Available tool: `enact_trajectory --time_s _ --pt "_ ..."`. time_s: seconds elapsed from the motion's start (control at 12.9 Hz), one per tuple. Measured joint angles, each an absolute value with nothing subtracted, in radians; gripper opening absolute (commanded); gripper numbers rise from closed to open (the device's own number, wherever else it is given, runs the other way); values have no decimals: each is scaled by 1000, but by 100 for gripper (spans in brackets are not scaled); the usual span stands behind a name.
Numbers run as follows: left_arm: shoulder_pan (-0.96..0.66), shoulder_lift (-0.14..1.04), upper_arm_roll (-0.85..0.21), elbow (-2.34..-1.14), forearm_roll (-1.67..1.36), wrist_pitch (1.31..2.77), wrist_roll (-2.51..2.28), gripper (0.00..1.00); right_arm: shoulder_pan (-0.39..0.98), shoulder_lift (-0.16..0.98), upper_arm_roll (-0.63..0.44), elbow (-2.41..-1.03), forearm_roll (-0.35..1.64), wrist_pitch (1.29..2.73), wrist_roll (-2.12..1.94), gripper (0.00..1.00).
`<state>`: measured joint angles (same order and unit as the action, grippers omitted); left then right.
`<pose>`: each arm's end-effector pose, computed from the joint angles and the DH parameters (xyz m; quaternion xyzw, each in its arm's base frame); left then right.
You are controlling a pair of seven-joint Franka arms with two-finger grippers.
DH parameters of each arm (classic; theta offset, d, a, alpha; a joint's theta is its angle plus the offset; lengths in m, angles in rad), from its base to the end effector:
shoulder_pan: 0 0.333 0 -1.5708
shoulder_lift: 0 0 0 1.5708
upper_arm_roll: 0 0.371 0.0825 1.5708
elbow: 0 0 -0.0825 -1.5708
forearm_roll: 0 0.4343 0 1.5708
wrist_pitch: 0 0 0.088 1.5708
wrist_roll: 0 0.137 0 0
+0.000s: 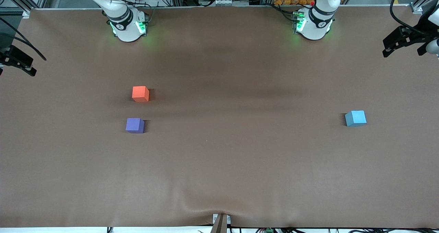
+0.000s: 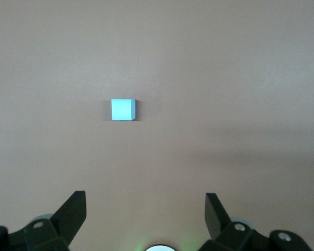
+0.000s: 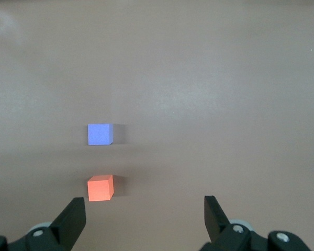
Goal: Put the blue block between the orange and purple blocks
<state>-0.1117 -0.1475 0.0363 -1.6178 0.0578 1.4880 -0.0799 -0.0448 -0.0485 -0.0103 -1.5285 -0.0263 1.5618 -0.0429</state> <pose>0.5406 -0.0307 0.7025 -0.9996 -0.0047 -0.0108 0.0253 0.5872 -0.0362 0.6998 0.9991 -0.0068 0.0402 0.0149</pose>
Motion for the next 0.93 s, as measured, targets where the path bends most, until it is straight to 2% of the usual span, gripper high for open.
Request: enact_trajectory --time_s 0.62,0.93 --pt "-112 -146 37 -1595 27 1485 -77 100 -45 -49 -10 -1528 -26 1562 -43 100" --pt "-112 -134 37 -1598 27 1425 -68 100 -45 -49 -10 -1528 -26 1562 -43 100"
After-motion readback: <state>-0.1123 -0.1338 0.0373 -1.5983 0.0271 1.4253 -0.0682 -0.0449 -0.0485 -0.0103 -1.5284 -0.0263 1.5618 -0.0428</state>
